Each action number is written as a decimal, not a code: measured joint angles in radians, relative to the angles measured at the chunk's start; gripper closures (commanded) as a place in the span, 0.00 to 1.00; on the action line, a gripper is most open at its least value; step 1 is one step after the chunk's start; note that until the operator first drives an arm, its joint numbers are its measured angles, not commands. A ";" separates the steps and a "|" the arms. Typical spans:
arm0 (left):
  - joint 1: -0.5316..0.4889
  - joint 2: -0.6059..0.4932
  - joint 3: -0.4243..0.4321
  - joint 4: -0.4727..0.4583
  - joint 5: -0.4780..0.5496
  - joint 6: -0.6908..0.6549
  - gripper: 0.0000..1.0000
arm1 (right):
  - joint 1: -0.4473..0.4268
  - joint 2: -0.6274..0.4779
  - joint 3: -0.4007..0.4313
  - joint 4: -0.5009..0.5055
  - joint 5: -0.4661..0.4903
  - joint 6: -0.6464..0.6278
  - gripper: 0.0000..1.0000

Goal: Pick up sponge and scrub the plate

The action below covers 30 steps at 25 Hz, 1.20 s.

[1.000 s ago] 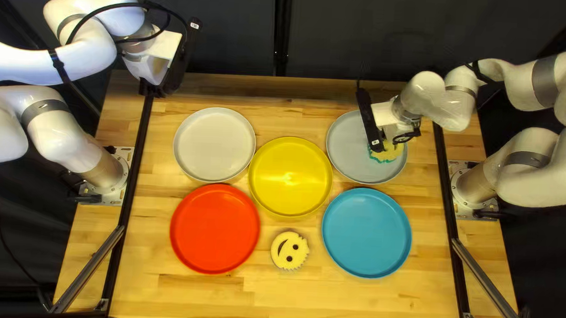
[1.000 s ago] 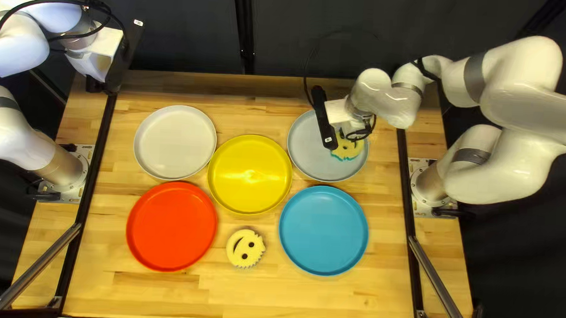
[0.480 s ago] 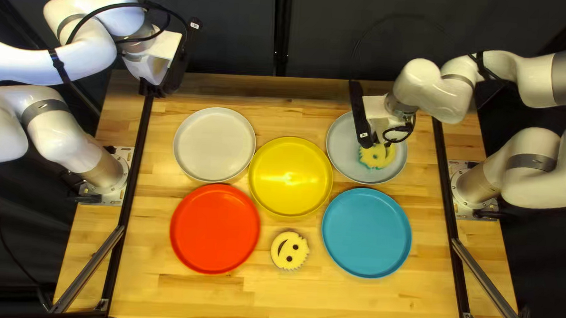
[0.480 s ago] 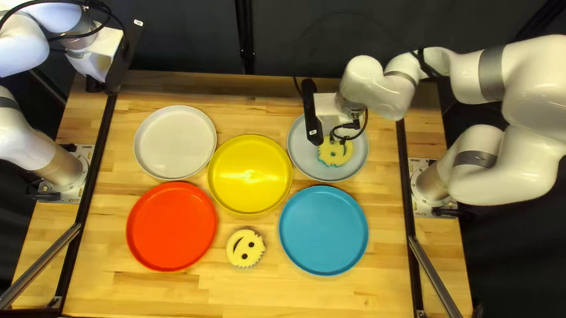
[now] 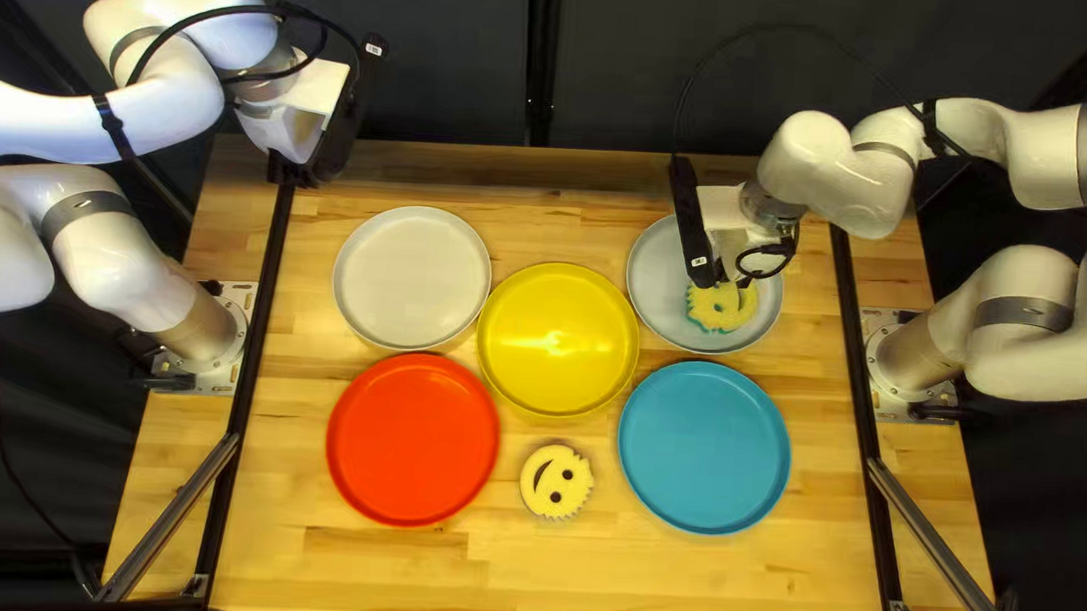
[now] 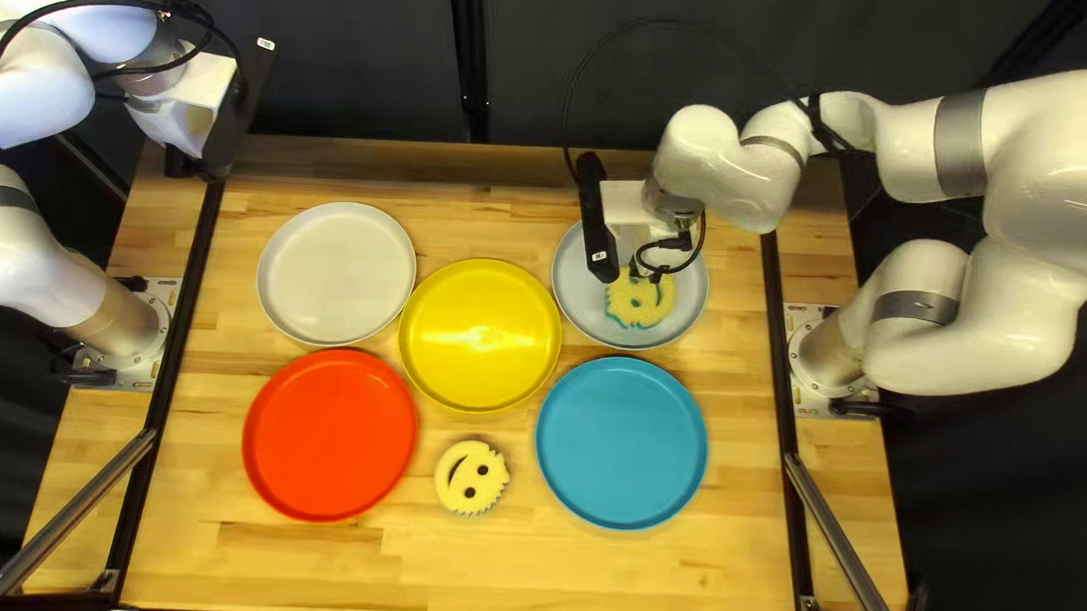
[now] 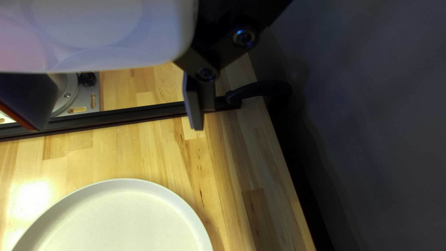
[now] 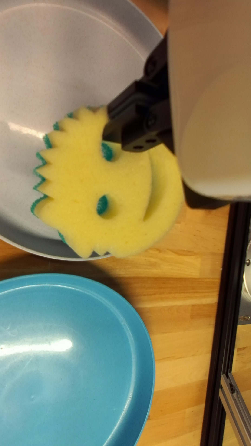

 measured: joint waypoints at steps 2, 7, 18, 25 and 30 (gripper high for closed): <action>0.000 0.000 0.000 0.000 0.000 0.000 0.00 | 0.046 -0.022 0.017 -0.011 -0.004 0.049 1.00; 0.000 0.000 0.000 0.000 0.000 0.000 0.00 | 0.209 -0.063 0.039 -0.065 -0.011 0.216 1.00; 0.000 0.000 0.000 0.000 0.000 0.000 0.00 | 0.471 0.093 0.021 -0.245 -0.152 0.438 1.00; 0.000 0.000 0.000 0.000 0.000 0.000 0.00 | 0.475 0.107 0.016 -0.249 -0.165 0.434 1.00; 0.000 0.000 0.000 0.000 0.000 0.000 0.00 | 0.495 0.142 0.004 -0.276 -0.181 0.468 1.00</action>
